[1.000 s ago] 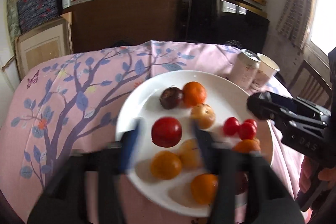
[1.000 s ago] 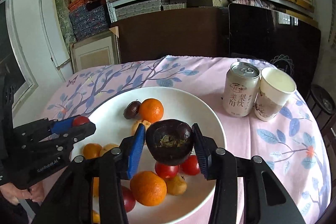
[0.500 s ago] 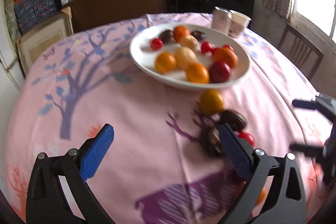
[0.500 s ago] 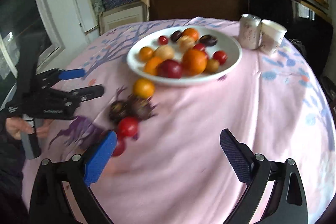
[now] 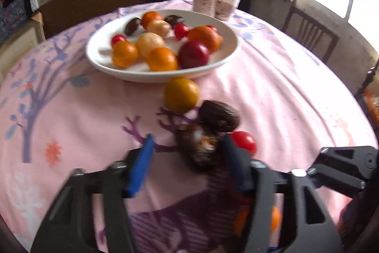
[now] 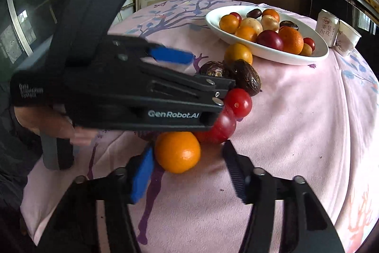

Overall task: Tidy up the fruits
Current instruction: 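Grasp a dark brown fruit with the left tool while the right grasps an orange, release on plate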

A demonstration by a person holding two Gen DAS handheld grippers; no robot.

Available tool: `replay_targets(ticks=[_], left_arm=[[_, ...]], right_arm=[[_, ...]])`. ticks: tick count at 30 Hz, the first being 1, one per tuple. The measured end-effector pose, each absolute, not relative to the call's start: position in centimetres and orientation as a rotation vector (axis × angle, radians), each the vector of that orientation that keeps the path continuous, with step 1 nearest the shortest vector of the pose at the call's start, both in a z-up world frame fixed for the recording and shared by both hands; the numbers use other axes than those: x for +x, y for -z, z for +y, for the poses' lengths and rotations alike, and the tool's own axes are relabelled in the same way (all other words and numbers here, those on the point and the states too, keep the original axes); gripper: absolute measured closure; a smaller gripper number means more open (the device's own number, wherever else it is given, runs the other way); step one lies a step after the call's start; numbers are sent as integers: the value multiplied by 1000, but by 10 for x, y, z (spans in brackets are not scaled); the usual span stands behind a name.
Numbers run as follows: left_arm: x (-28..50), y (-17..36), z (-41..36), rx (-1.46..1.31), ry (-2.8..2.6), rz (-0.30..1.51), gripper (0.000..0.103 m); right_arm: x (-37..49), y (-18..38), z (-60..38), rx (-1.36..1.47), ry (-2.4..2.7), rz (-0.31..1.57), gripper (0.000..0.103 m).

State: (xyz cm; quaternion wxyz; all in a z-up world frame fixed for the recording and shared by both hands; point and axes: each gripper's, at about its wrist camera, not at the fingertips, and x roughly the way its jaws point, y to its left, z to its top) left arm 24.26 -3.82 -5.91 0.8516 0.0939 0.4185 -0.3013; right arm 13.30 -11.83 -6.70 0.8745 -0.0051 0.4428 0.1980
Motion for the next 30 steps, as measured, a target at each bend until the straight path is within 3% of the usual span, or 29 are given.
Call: replay_targets(ticks=[1, 9, 17, 22, 30], left_arm=[[244, 59, -38, 181, 635, 892, 61], [235, 45, -32, 222, 656, 865, 62], [239, -11, -18, 160, 620, 775, 62], [281, -29, -20, 87, 516, 737, 62], [339, -6, -40, 27, 496, 792, 62]], right_arm=[[131, 66, -120, 22, -439, 932, 66], [115, 58, -140, 101, -440, 948, 66], [116, 1, -187, 76, -267, 770, 66], [171, -29, -216, 79, -151, 667, 66], [292, -4, -241, 40, -78, 700, 66]])
